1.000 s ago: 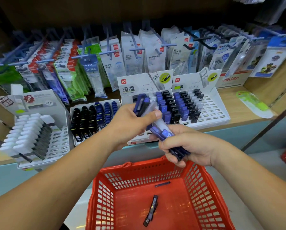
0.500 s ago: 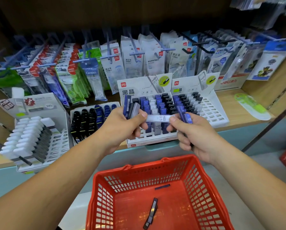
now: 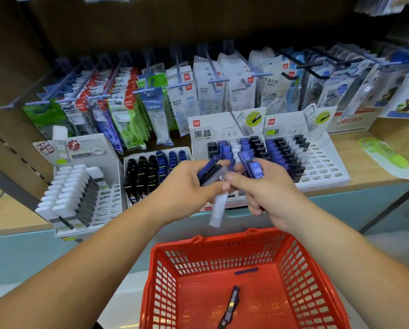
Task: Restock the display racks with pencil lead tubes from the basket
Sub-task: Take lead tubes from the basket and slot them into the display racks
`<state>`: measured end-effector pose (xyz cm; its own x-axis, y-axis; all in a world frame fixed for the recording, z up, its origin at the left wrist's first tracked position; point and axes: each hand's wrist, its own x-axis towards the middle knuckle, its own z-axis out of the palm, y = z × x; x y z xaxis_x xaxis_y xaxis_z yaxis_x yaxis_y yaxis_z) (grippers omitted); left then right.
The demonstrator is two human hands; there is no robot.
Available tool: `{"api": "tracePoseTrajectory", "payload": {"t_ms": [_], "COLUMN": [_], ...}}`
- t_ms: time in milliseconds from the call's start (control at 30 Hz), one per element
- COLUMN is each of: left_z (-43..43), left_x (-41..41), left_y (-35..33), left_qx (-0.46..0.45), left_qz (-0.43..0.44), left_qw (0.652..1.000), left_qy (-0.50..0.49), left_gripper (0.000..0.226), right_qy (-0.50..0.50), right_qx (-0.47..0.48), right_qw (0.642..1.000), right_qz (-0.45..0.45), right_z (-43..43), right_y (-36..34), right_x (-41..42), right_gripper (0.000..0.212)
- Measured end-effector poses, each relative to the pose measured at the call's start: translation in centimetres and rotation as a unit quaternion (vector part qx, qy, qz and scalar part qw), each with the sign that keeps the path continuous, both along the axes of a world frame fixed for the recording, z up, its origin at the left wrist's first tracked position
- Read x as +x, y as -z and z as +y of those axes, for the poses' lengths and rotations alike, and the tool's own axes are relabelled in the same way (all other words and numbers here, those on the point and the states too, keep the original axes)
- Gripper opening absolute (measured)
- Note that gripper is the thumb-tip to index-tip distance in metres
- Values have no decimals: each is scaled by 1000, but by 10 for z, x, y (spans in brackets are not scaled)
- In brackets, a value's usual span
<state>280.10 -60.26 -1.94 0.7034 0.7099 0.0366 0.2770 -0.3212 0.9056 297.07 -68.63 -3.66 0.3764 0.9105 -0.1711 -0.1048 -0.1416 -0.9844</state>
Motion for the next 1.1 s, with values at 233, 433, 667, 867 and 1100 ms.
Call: {"api": "tracePoseTrajectory", "payload": {"t_ms": [233,433,667,867,1100], "left_z": [41,82,102,107,109], "left_x": [-9,16,23,26,26], "left_y": [-24,-18,5,6,15], "left_qx": [81,137,235,246,330], "left_qz": [-7,72,147,117,174], "left_qw": [981,980,953,953,921], "left_qy": [-174,-122,-125,-132,-112], "left_gripper": [16,6,9,9,9], "right_qy": [-13,-55,-83,-92,-96], "right_qx": [-31,-84,-51,-23,-36], "right_qw": [996,994,985,979,977], "right_qz": [80,46,139,180,185], "right_z": [12,12,13,14,8], "right_y": [-7,-6,-11,-10,-12], "right_x": [-3,-1,8,11,15], "right_gripper": [34,30,16,28,24]}}
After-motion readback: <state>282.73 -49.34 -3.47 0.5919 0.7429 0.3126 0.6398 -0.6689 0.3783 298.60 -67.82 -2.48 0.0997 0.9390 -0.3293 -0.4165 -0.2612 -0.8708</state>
